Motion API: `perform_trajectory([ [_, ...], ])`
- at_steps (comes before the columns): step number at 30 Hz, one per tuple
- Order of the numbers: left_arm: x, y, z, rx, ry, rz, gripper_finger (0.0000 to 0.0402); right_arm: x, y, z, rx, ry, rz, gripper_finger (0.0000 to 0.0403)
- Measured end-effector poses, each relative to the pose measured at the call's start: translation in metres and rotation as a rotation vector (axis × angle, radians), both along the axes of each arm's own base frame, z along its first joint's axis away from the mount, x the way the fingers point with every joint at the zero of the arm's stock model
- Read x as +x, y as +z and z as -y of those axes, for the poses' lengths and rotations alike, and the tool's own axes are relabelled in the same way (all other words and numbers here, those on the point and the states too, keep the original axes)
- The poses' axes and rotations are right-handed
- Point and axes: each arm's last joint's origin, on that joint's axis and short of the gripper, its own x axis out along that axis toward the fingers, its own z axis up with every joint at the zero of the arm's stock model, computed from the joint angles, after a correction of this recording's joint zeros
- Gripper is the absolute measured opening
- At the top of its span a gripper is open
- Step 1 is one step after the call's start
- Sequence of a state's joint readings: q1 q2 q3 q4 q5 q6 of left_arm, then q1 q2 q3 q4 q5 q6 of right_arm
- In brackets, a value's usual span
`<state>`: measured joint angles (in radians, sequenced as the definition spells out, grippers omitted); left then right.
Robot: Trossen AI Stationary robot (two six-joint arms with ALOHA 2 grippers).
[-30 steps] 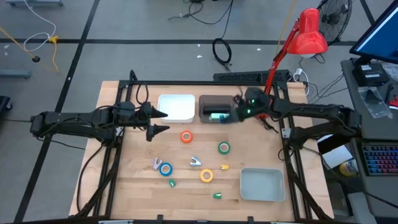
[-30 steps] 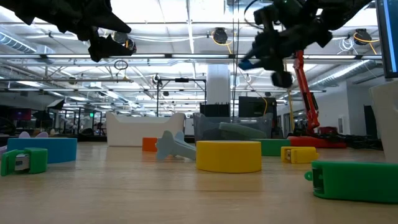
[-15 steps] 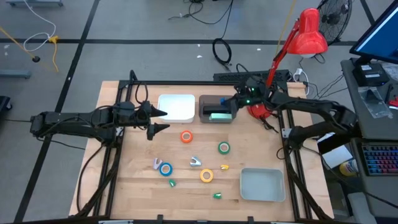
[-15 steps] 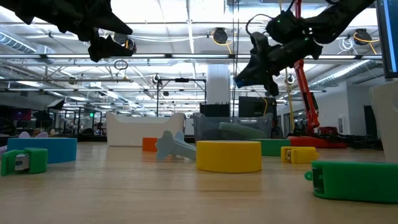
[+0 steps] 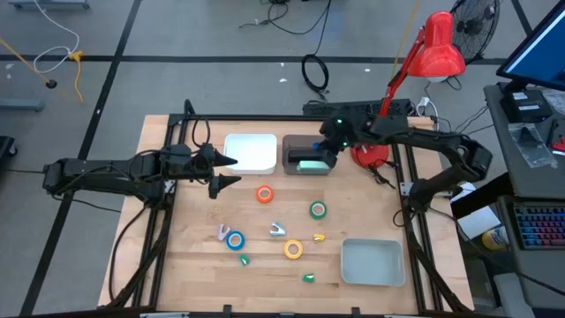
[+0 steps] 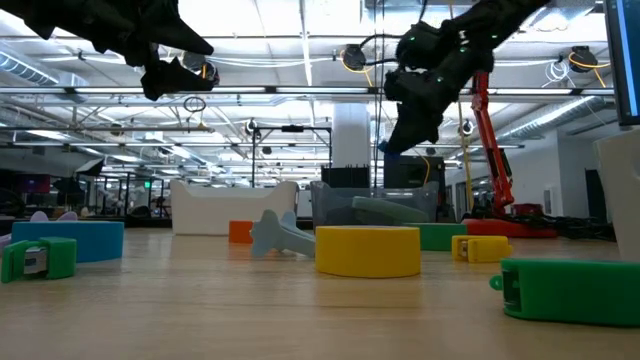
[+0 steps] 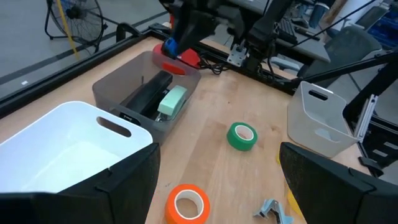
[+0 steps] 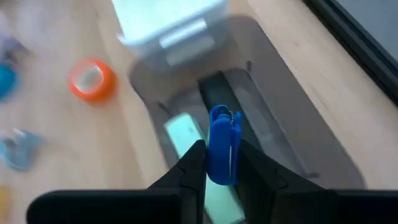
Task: Pick and place Stapler, Stapler remover, tape
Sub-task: Put the blue stapler into the black bin
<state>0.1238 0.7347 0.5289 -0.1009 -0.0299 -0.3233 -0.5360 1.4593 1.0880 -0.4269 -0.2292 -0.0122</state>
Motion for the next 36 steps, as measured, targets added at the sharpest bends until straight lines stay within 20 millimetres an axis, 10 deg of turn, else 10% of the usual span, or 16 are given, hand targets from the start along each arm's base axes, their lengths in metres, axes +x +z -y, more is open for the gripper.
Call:
perform_trajectory([
  [13, 0.000, 0.000, 0.000, -0.001, 0.000, -0.001, 0.0333, 0.033, -0.025, 0.027, -0.180, 0.068, -0.275, 0.0061],
  [36, 0.000, 0.000, -0.001, 0.011, 0.023, -0.002, 0.0333, 0.029, -0.045, 0.033, -0.202, 0.064, -0.447, 0.0069],
])
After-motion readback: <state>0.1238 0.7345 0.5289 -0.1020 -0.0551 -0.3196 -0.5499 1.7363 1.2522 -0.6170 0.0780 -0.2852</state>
